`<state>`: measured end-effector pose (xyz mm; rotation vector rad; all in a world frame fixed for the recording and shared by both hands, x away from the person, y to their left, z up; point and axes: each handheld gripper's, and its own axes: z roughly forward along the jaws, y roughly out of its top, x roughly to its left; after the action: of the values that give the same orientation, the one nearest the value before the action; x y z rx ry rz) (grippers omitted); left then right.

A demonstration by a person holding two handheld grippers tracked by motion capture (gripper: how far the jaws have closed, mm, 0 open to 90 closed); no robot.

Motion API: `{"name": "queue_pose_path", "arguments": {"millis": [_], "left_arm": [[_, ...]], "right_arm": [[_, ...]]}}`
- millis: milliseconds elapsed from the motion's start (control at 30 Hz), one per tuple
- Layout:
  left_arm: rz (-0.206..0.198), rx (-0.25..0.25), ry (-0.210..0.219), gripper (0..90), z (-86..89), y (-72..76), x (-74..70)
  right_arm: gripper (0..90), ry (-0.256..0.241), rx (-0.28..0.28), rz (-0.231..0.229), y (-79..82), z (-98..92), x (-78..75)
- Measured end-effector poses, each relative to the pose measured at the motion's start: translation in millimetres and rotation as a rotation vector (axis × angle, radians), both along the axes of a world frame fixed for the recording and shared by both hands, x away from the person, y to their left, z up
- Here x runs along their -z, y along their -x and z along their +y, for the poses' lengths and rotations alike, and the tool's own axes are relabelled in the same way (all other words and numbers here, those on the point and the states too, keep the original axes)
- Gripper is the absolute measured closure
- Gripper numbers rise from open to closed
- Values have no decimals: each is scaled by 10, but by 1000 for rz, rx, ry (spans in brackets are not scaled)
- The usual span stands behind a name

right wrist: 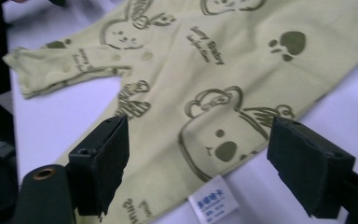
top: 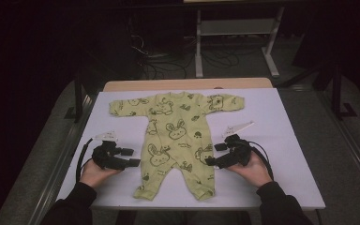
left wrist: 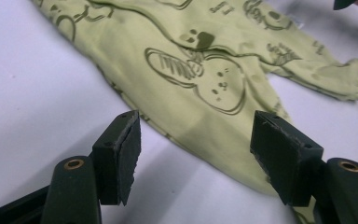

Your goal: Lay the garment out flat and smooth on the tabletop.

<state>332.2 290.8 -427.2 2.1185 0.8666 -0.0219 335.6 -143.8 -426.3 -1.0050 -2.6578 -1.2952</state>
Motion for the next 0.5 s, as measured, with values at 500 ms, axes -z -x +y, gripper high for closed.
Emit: {"name": "queue_pose_path", "arguments": {"millis": [500], "left_arm": [[14, -34, -77, 349, -200, -90, 149]], "right_arm": [[269, 152, -7, -78, 11, 139, 131]]}}
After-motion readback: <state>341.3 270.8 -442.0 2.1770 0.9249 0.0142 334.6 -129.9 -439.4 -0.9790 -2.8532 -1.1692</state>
